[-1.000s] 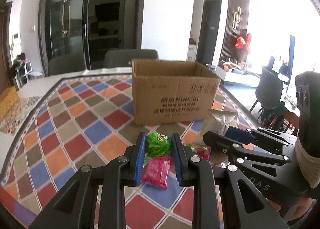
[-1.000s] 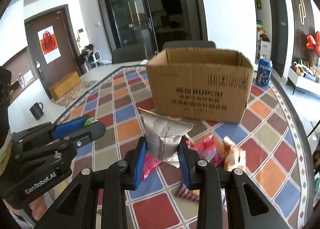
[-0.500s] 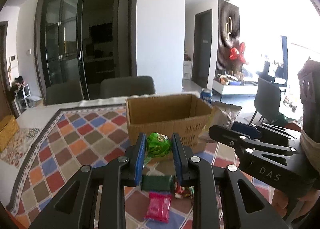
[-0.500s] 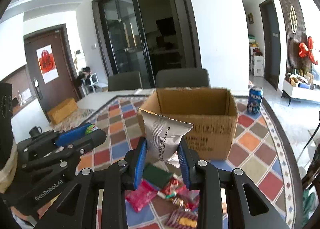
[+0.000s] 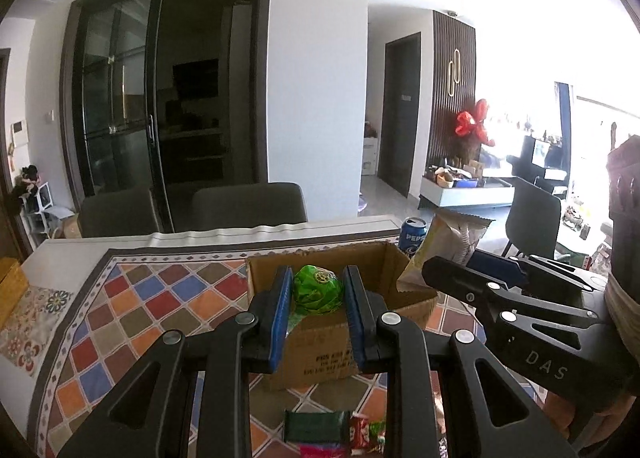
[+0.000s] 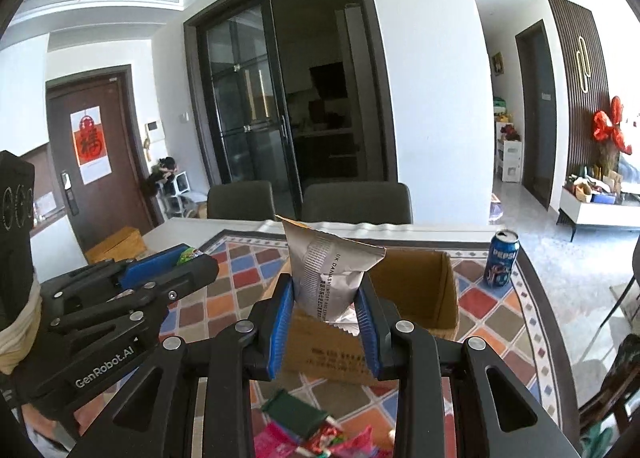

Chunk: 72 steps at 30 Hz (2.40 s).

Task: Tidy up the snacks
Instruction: 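Carry both held snacks into the cardboard box and open both tools, then withdraw both tools from the box back toward the snack pile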

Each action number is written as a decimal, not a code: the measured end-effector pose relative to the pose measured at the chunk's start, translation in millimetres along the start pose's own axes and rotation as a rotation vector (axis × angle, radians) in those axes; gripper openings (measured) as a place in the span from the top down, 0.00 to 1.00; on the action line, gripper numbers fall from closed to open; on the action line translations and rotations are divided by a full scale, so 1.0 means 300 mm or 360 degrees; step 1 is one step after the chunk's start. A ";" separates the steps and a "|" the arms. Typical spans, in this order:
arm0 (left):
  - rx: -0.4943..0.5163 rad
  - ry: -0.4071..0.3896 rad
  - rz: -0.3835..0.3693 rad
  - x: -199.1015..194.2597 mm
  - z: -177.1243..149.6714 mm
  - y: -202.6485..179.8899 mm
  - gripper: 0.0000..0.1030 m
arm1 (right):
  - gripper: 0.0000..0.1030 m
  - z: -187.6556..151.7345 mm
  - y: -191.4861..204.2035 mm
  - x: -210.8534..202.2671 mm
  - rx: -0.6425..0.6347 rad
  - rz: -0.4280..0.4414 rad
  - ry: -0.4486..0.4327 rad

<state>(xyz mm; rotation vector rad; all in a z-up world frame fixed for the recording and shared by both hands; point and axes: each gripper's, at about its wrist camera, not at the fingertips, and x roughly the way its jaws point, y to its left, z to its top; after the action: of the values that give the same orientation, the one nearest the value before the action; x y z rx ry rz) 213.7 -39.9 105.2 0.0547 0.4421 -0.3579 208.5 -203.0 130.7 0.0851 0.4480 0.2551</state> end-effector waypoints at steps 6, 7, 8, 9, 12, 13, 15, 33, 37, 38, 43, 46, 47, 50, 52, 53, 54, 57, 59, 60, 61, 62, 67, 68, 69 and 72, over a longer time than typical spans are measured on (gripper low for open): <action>-0.0026 0.0073 -0.0009 0.101 0.053 0.020 0.74 | 0.69 0.051 -0.031 0.067 -0.0014 -0.0024 0.0038; -0.0031 0.0083 -0.0007 0.113 0.060 0.023 0.74 | 0.69 0.059 -0.036 0.081 -0.0021 -0.0032 0.0046; -0.0037 0.0101 -0.0009 0.132 0.069 0.028 0.74 | 0.69 0.064 -0.043 0.093 -0.0025 -0.0039 0.0053; -0.0045 0.0121 -0.0014 0.153 0.077 0.034 0.74 | 0.69 0.073 -0.050 0.111 -0.0025 -0.0043 0.0065; -0.0086 0.0182 -0.0035 0.215 0.098 0.057 0.74 | 0.69 0.095 -0.076 0.174 -0.0015 -0.0051 0.0125; -0.0103 0.0202 -0.0046 0.235 0.102 0.063 0.74 | 0.69 0.102 -0.080 0.190 -0.0012 -0.0050 0.0142; -0.0134 0.0233 -0.0052 0.270 0.107 0.076 0.74 | 0.69 0.110 -0.099 0.232 0.0010 -0.0047 0.0195; -0.0205 0.0439 0.0080 0.469 0.088 0.099 0.55 | 0.55 0.098 -0.211 0.433 0.0077 -0.0167 0.0457; -0.0139 0.0440 0.0126 0.436 0.081 0.095 0.55 | 0.53 0.085 -0.212 0.404 0.0062 -0.0186 0.0434; -0.0115 0.0426 0.0138 0.418 0.080 0.087 0.54 | 0.53 0.081 -0.211 0.393 0.0070 -0.0171 0.0429; -0.0037 0.0384 0.0182 0.349 0.072 0.064 0.51 | 0.53 0.071 -0.196 0.341 0.0085 -0.0125 0.0393; -0.0034 0.0379 0.0178 0.311 0.062 0.060 0.51 | 0.53 0.064 -0.181 0.308 0.0078 -0.0110 0.0377; -0.0032 0.0376 0.0173 0.294 0.057 0.058 0.51 | 0.53 0.062 -0.176 0.300 0.0077 -0.0106 0.0377; -0.0023 0.0367 0.0172 0.253 0.043 0.049 0.50 | 0.53 0.053 -0.157 0.263 0.0051 -0.0098 0.0361; -0.0016 0.0356 0.0174 0.217 0.031 0.040 0.48 | 0.53 0.044 -0.143 0.238 0.0031 -0.0098 0.0342; -0.0003 0.0347 0.0181 0.197 0.021 0.035 0.46 | 0.53 0.039 -0.137 0.226 0.0025 -0.0096 0.0337; 0.0007 0.0342 0.0193 0.184 0.014 0.032 0.46 | 0.53 0.035 -0.132 0.214 0.0021 -0.0089 0.0333; 0.0043 0.0336 0.0194 0.143 -0.010 0.018 0.44 | 0.53 0.012 -0.115 0.179 0.0014 -0.0055 0.0333; 0.0065 0.0320 0.0202 0.117 -0.024 0.010 0.42 | 0.53 -0.006 -0.108 0.160 0.0011 -0.0030 0.0339; 0.0077 0.0311 0.0210 0.102 -0.034 0.004 0.41 | 0.53 -0.014 -0.102 0.153 0.0005 -0.0025 0.0339; 0.0085 0.0310 0.0211 0.095 -0.039 0.001 0.41 | 0.53 -0.021 -0.093 0.144 -0.0003 -0.0022 0.0341; 0.0093 0.0309 0.0209 0.084 -0.047 -0.001 0.41 | 0.53 -0.027 -0.084 0.135 -0.0014 -0.0017 0.0342; 0.0096 0.0296 0.0195 0.026 -0.083 -0.011 0.39 | 0.53 -0.064 -0.051 0.093 -0.0031 0.0029 0.0341; 0.0098 0.0290 0.0197 0.012 -0.094 -0.013 0.38 | 0.53 -0.069 -0.047 0.087 -0.0032 0.0034 0.0342; 0.0098 0.0289 0.0199 0.004 -0.103 -0.014 0.37 | 0.53 -0.080 -0.038 0.077 -0.0036 0.0043 0.0342; 0.0099 0.0302 0.0194 -0.015 -0.134 -0.020 0.37 | 0.53 -0.105 -0.028 0.061 -0.0034 0.0060 0.0355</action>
<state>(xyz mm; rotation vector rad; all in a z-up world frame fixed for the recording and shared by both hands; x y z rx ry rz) 191.3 -38.9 71.1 0.1762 0.6124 -0.2473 212.4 -205.5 93.6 0.0443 0.6654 0.3081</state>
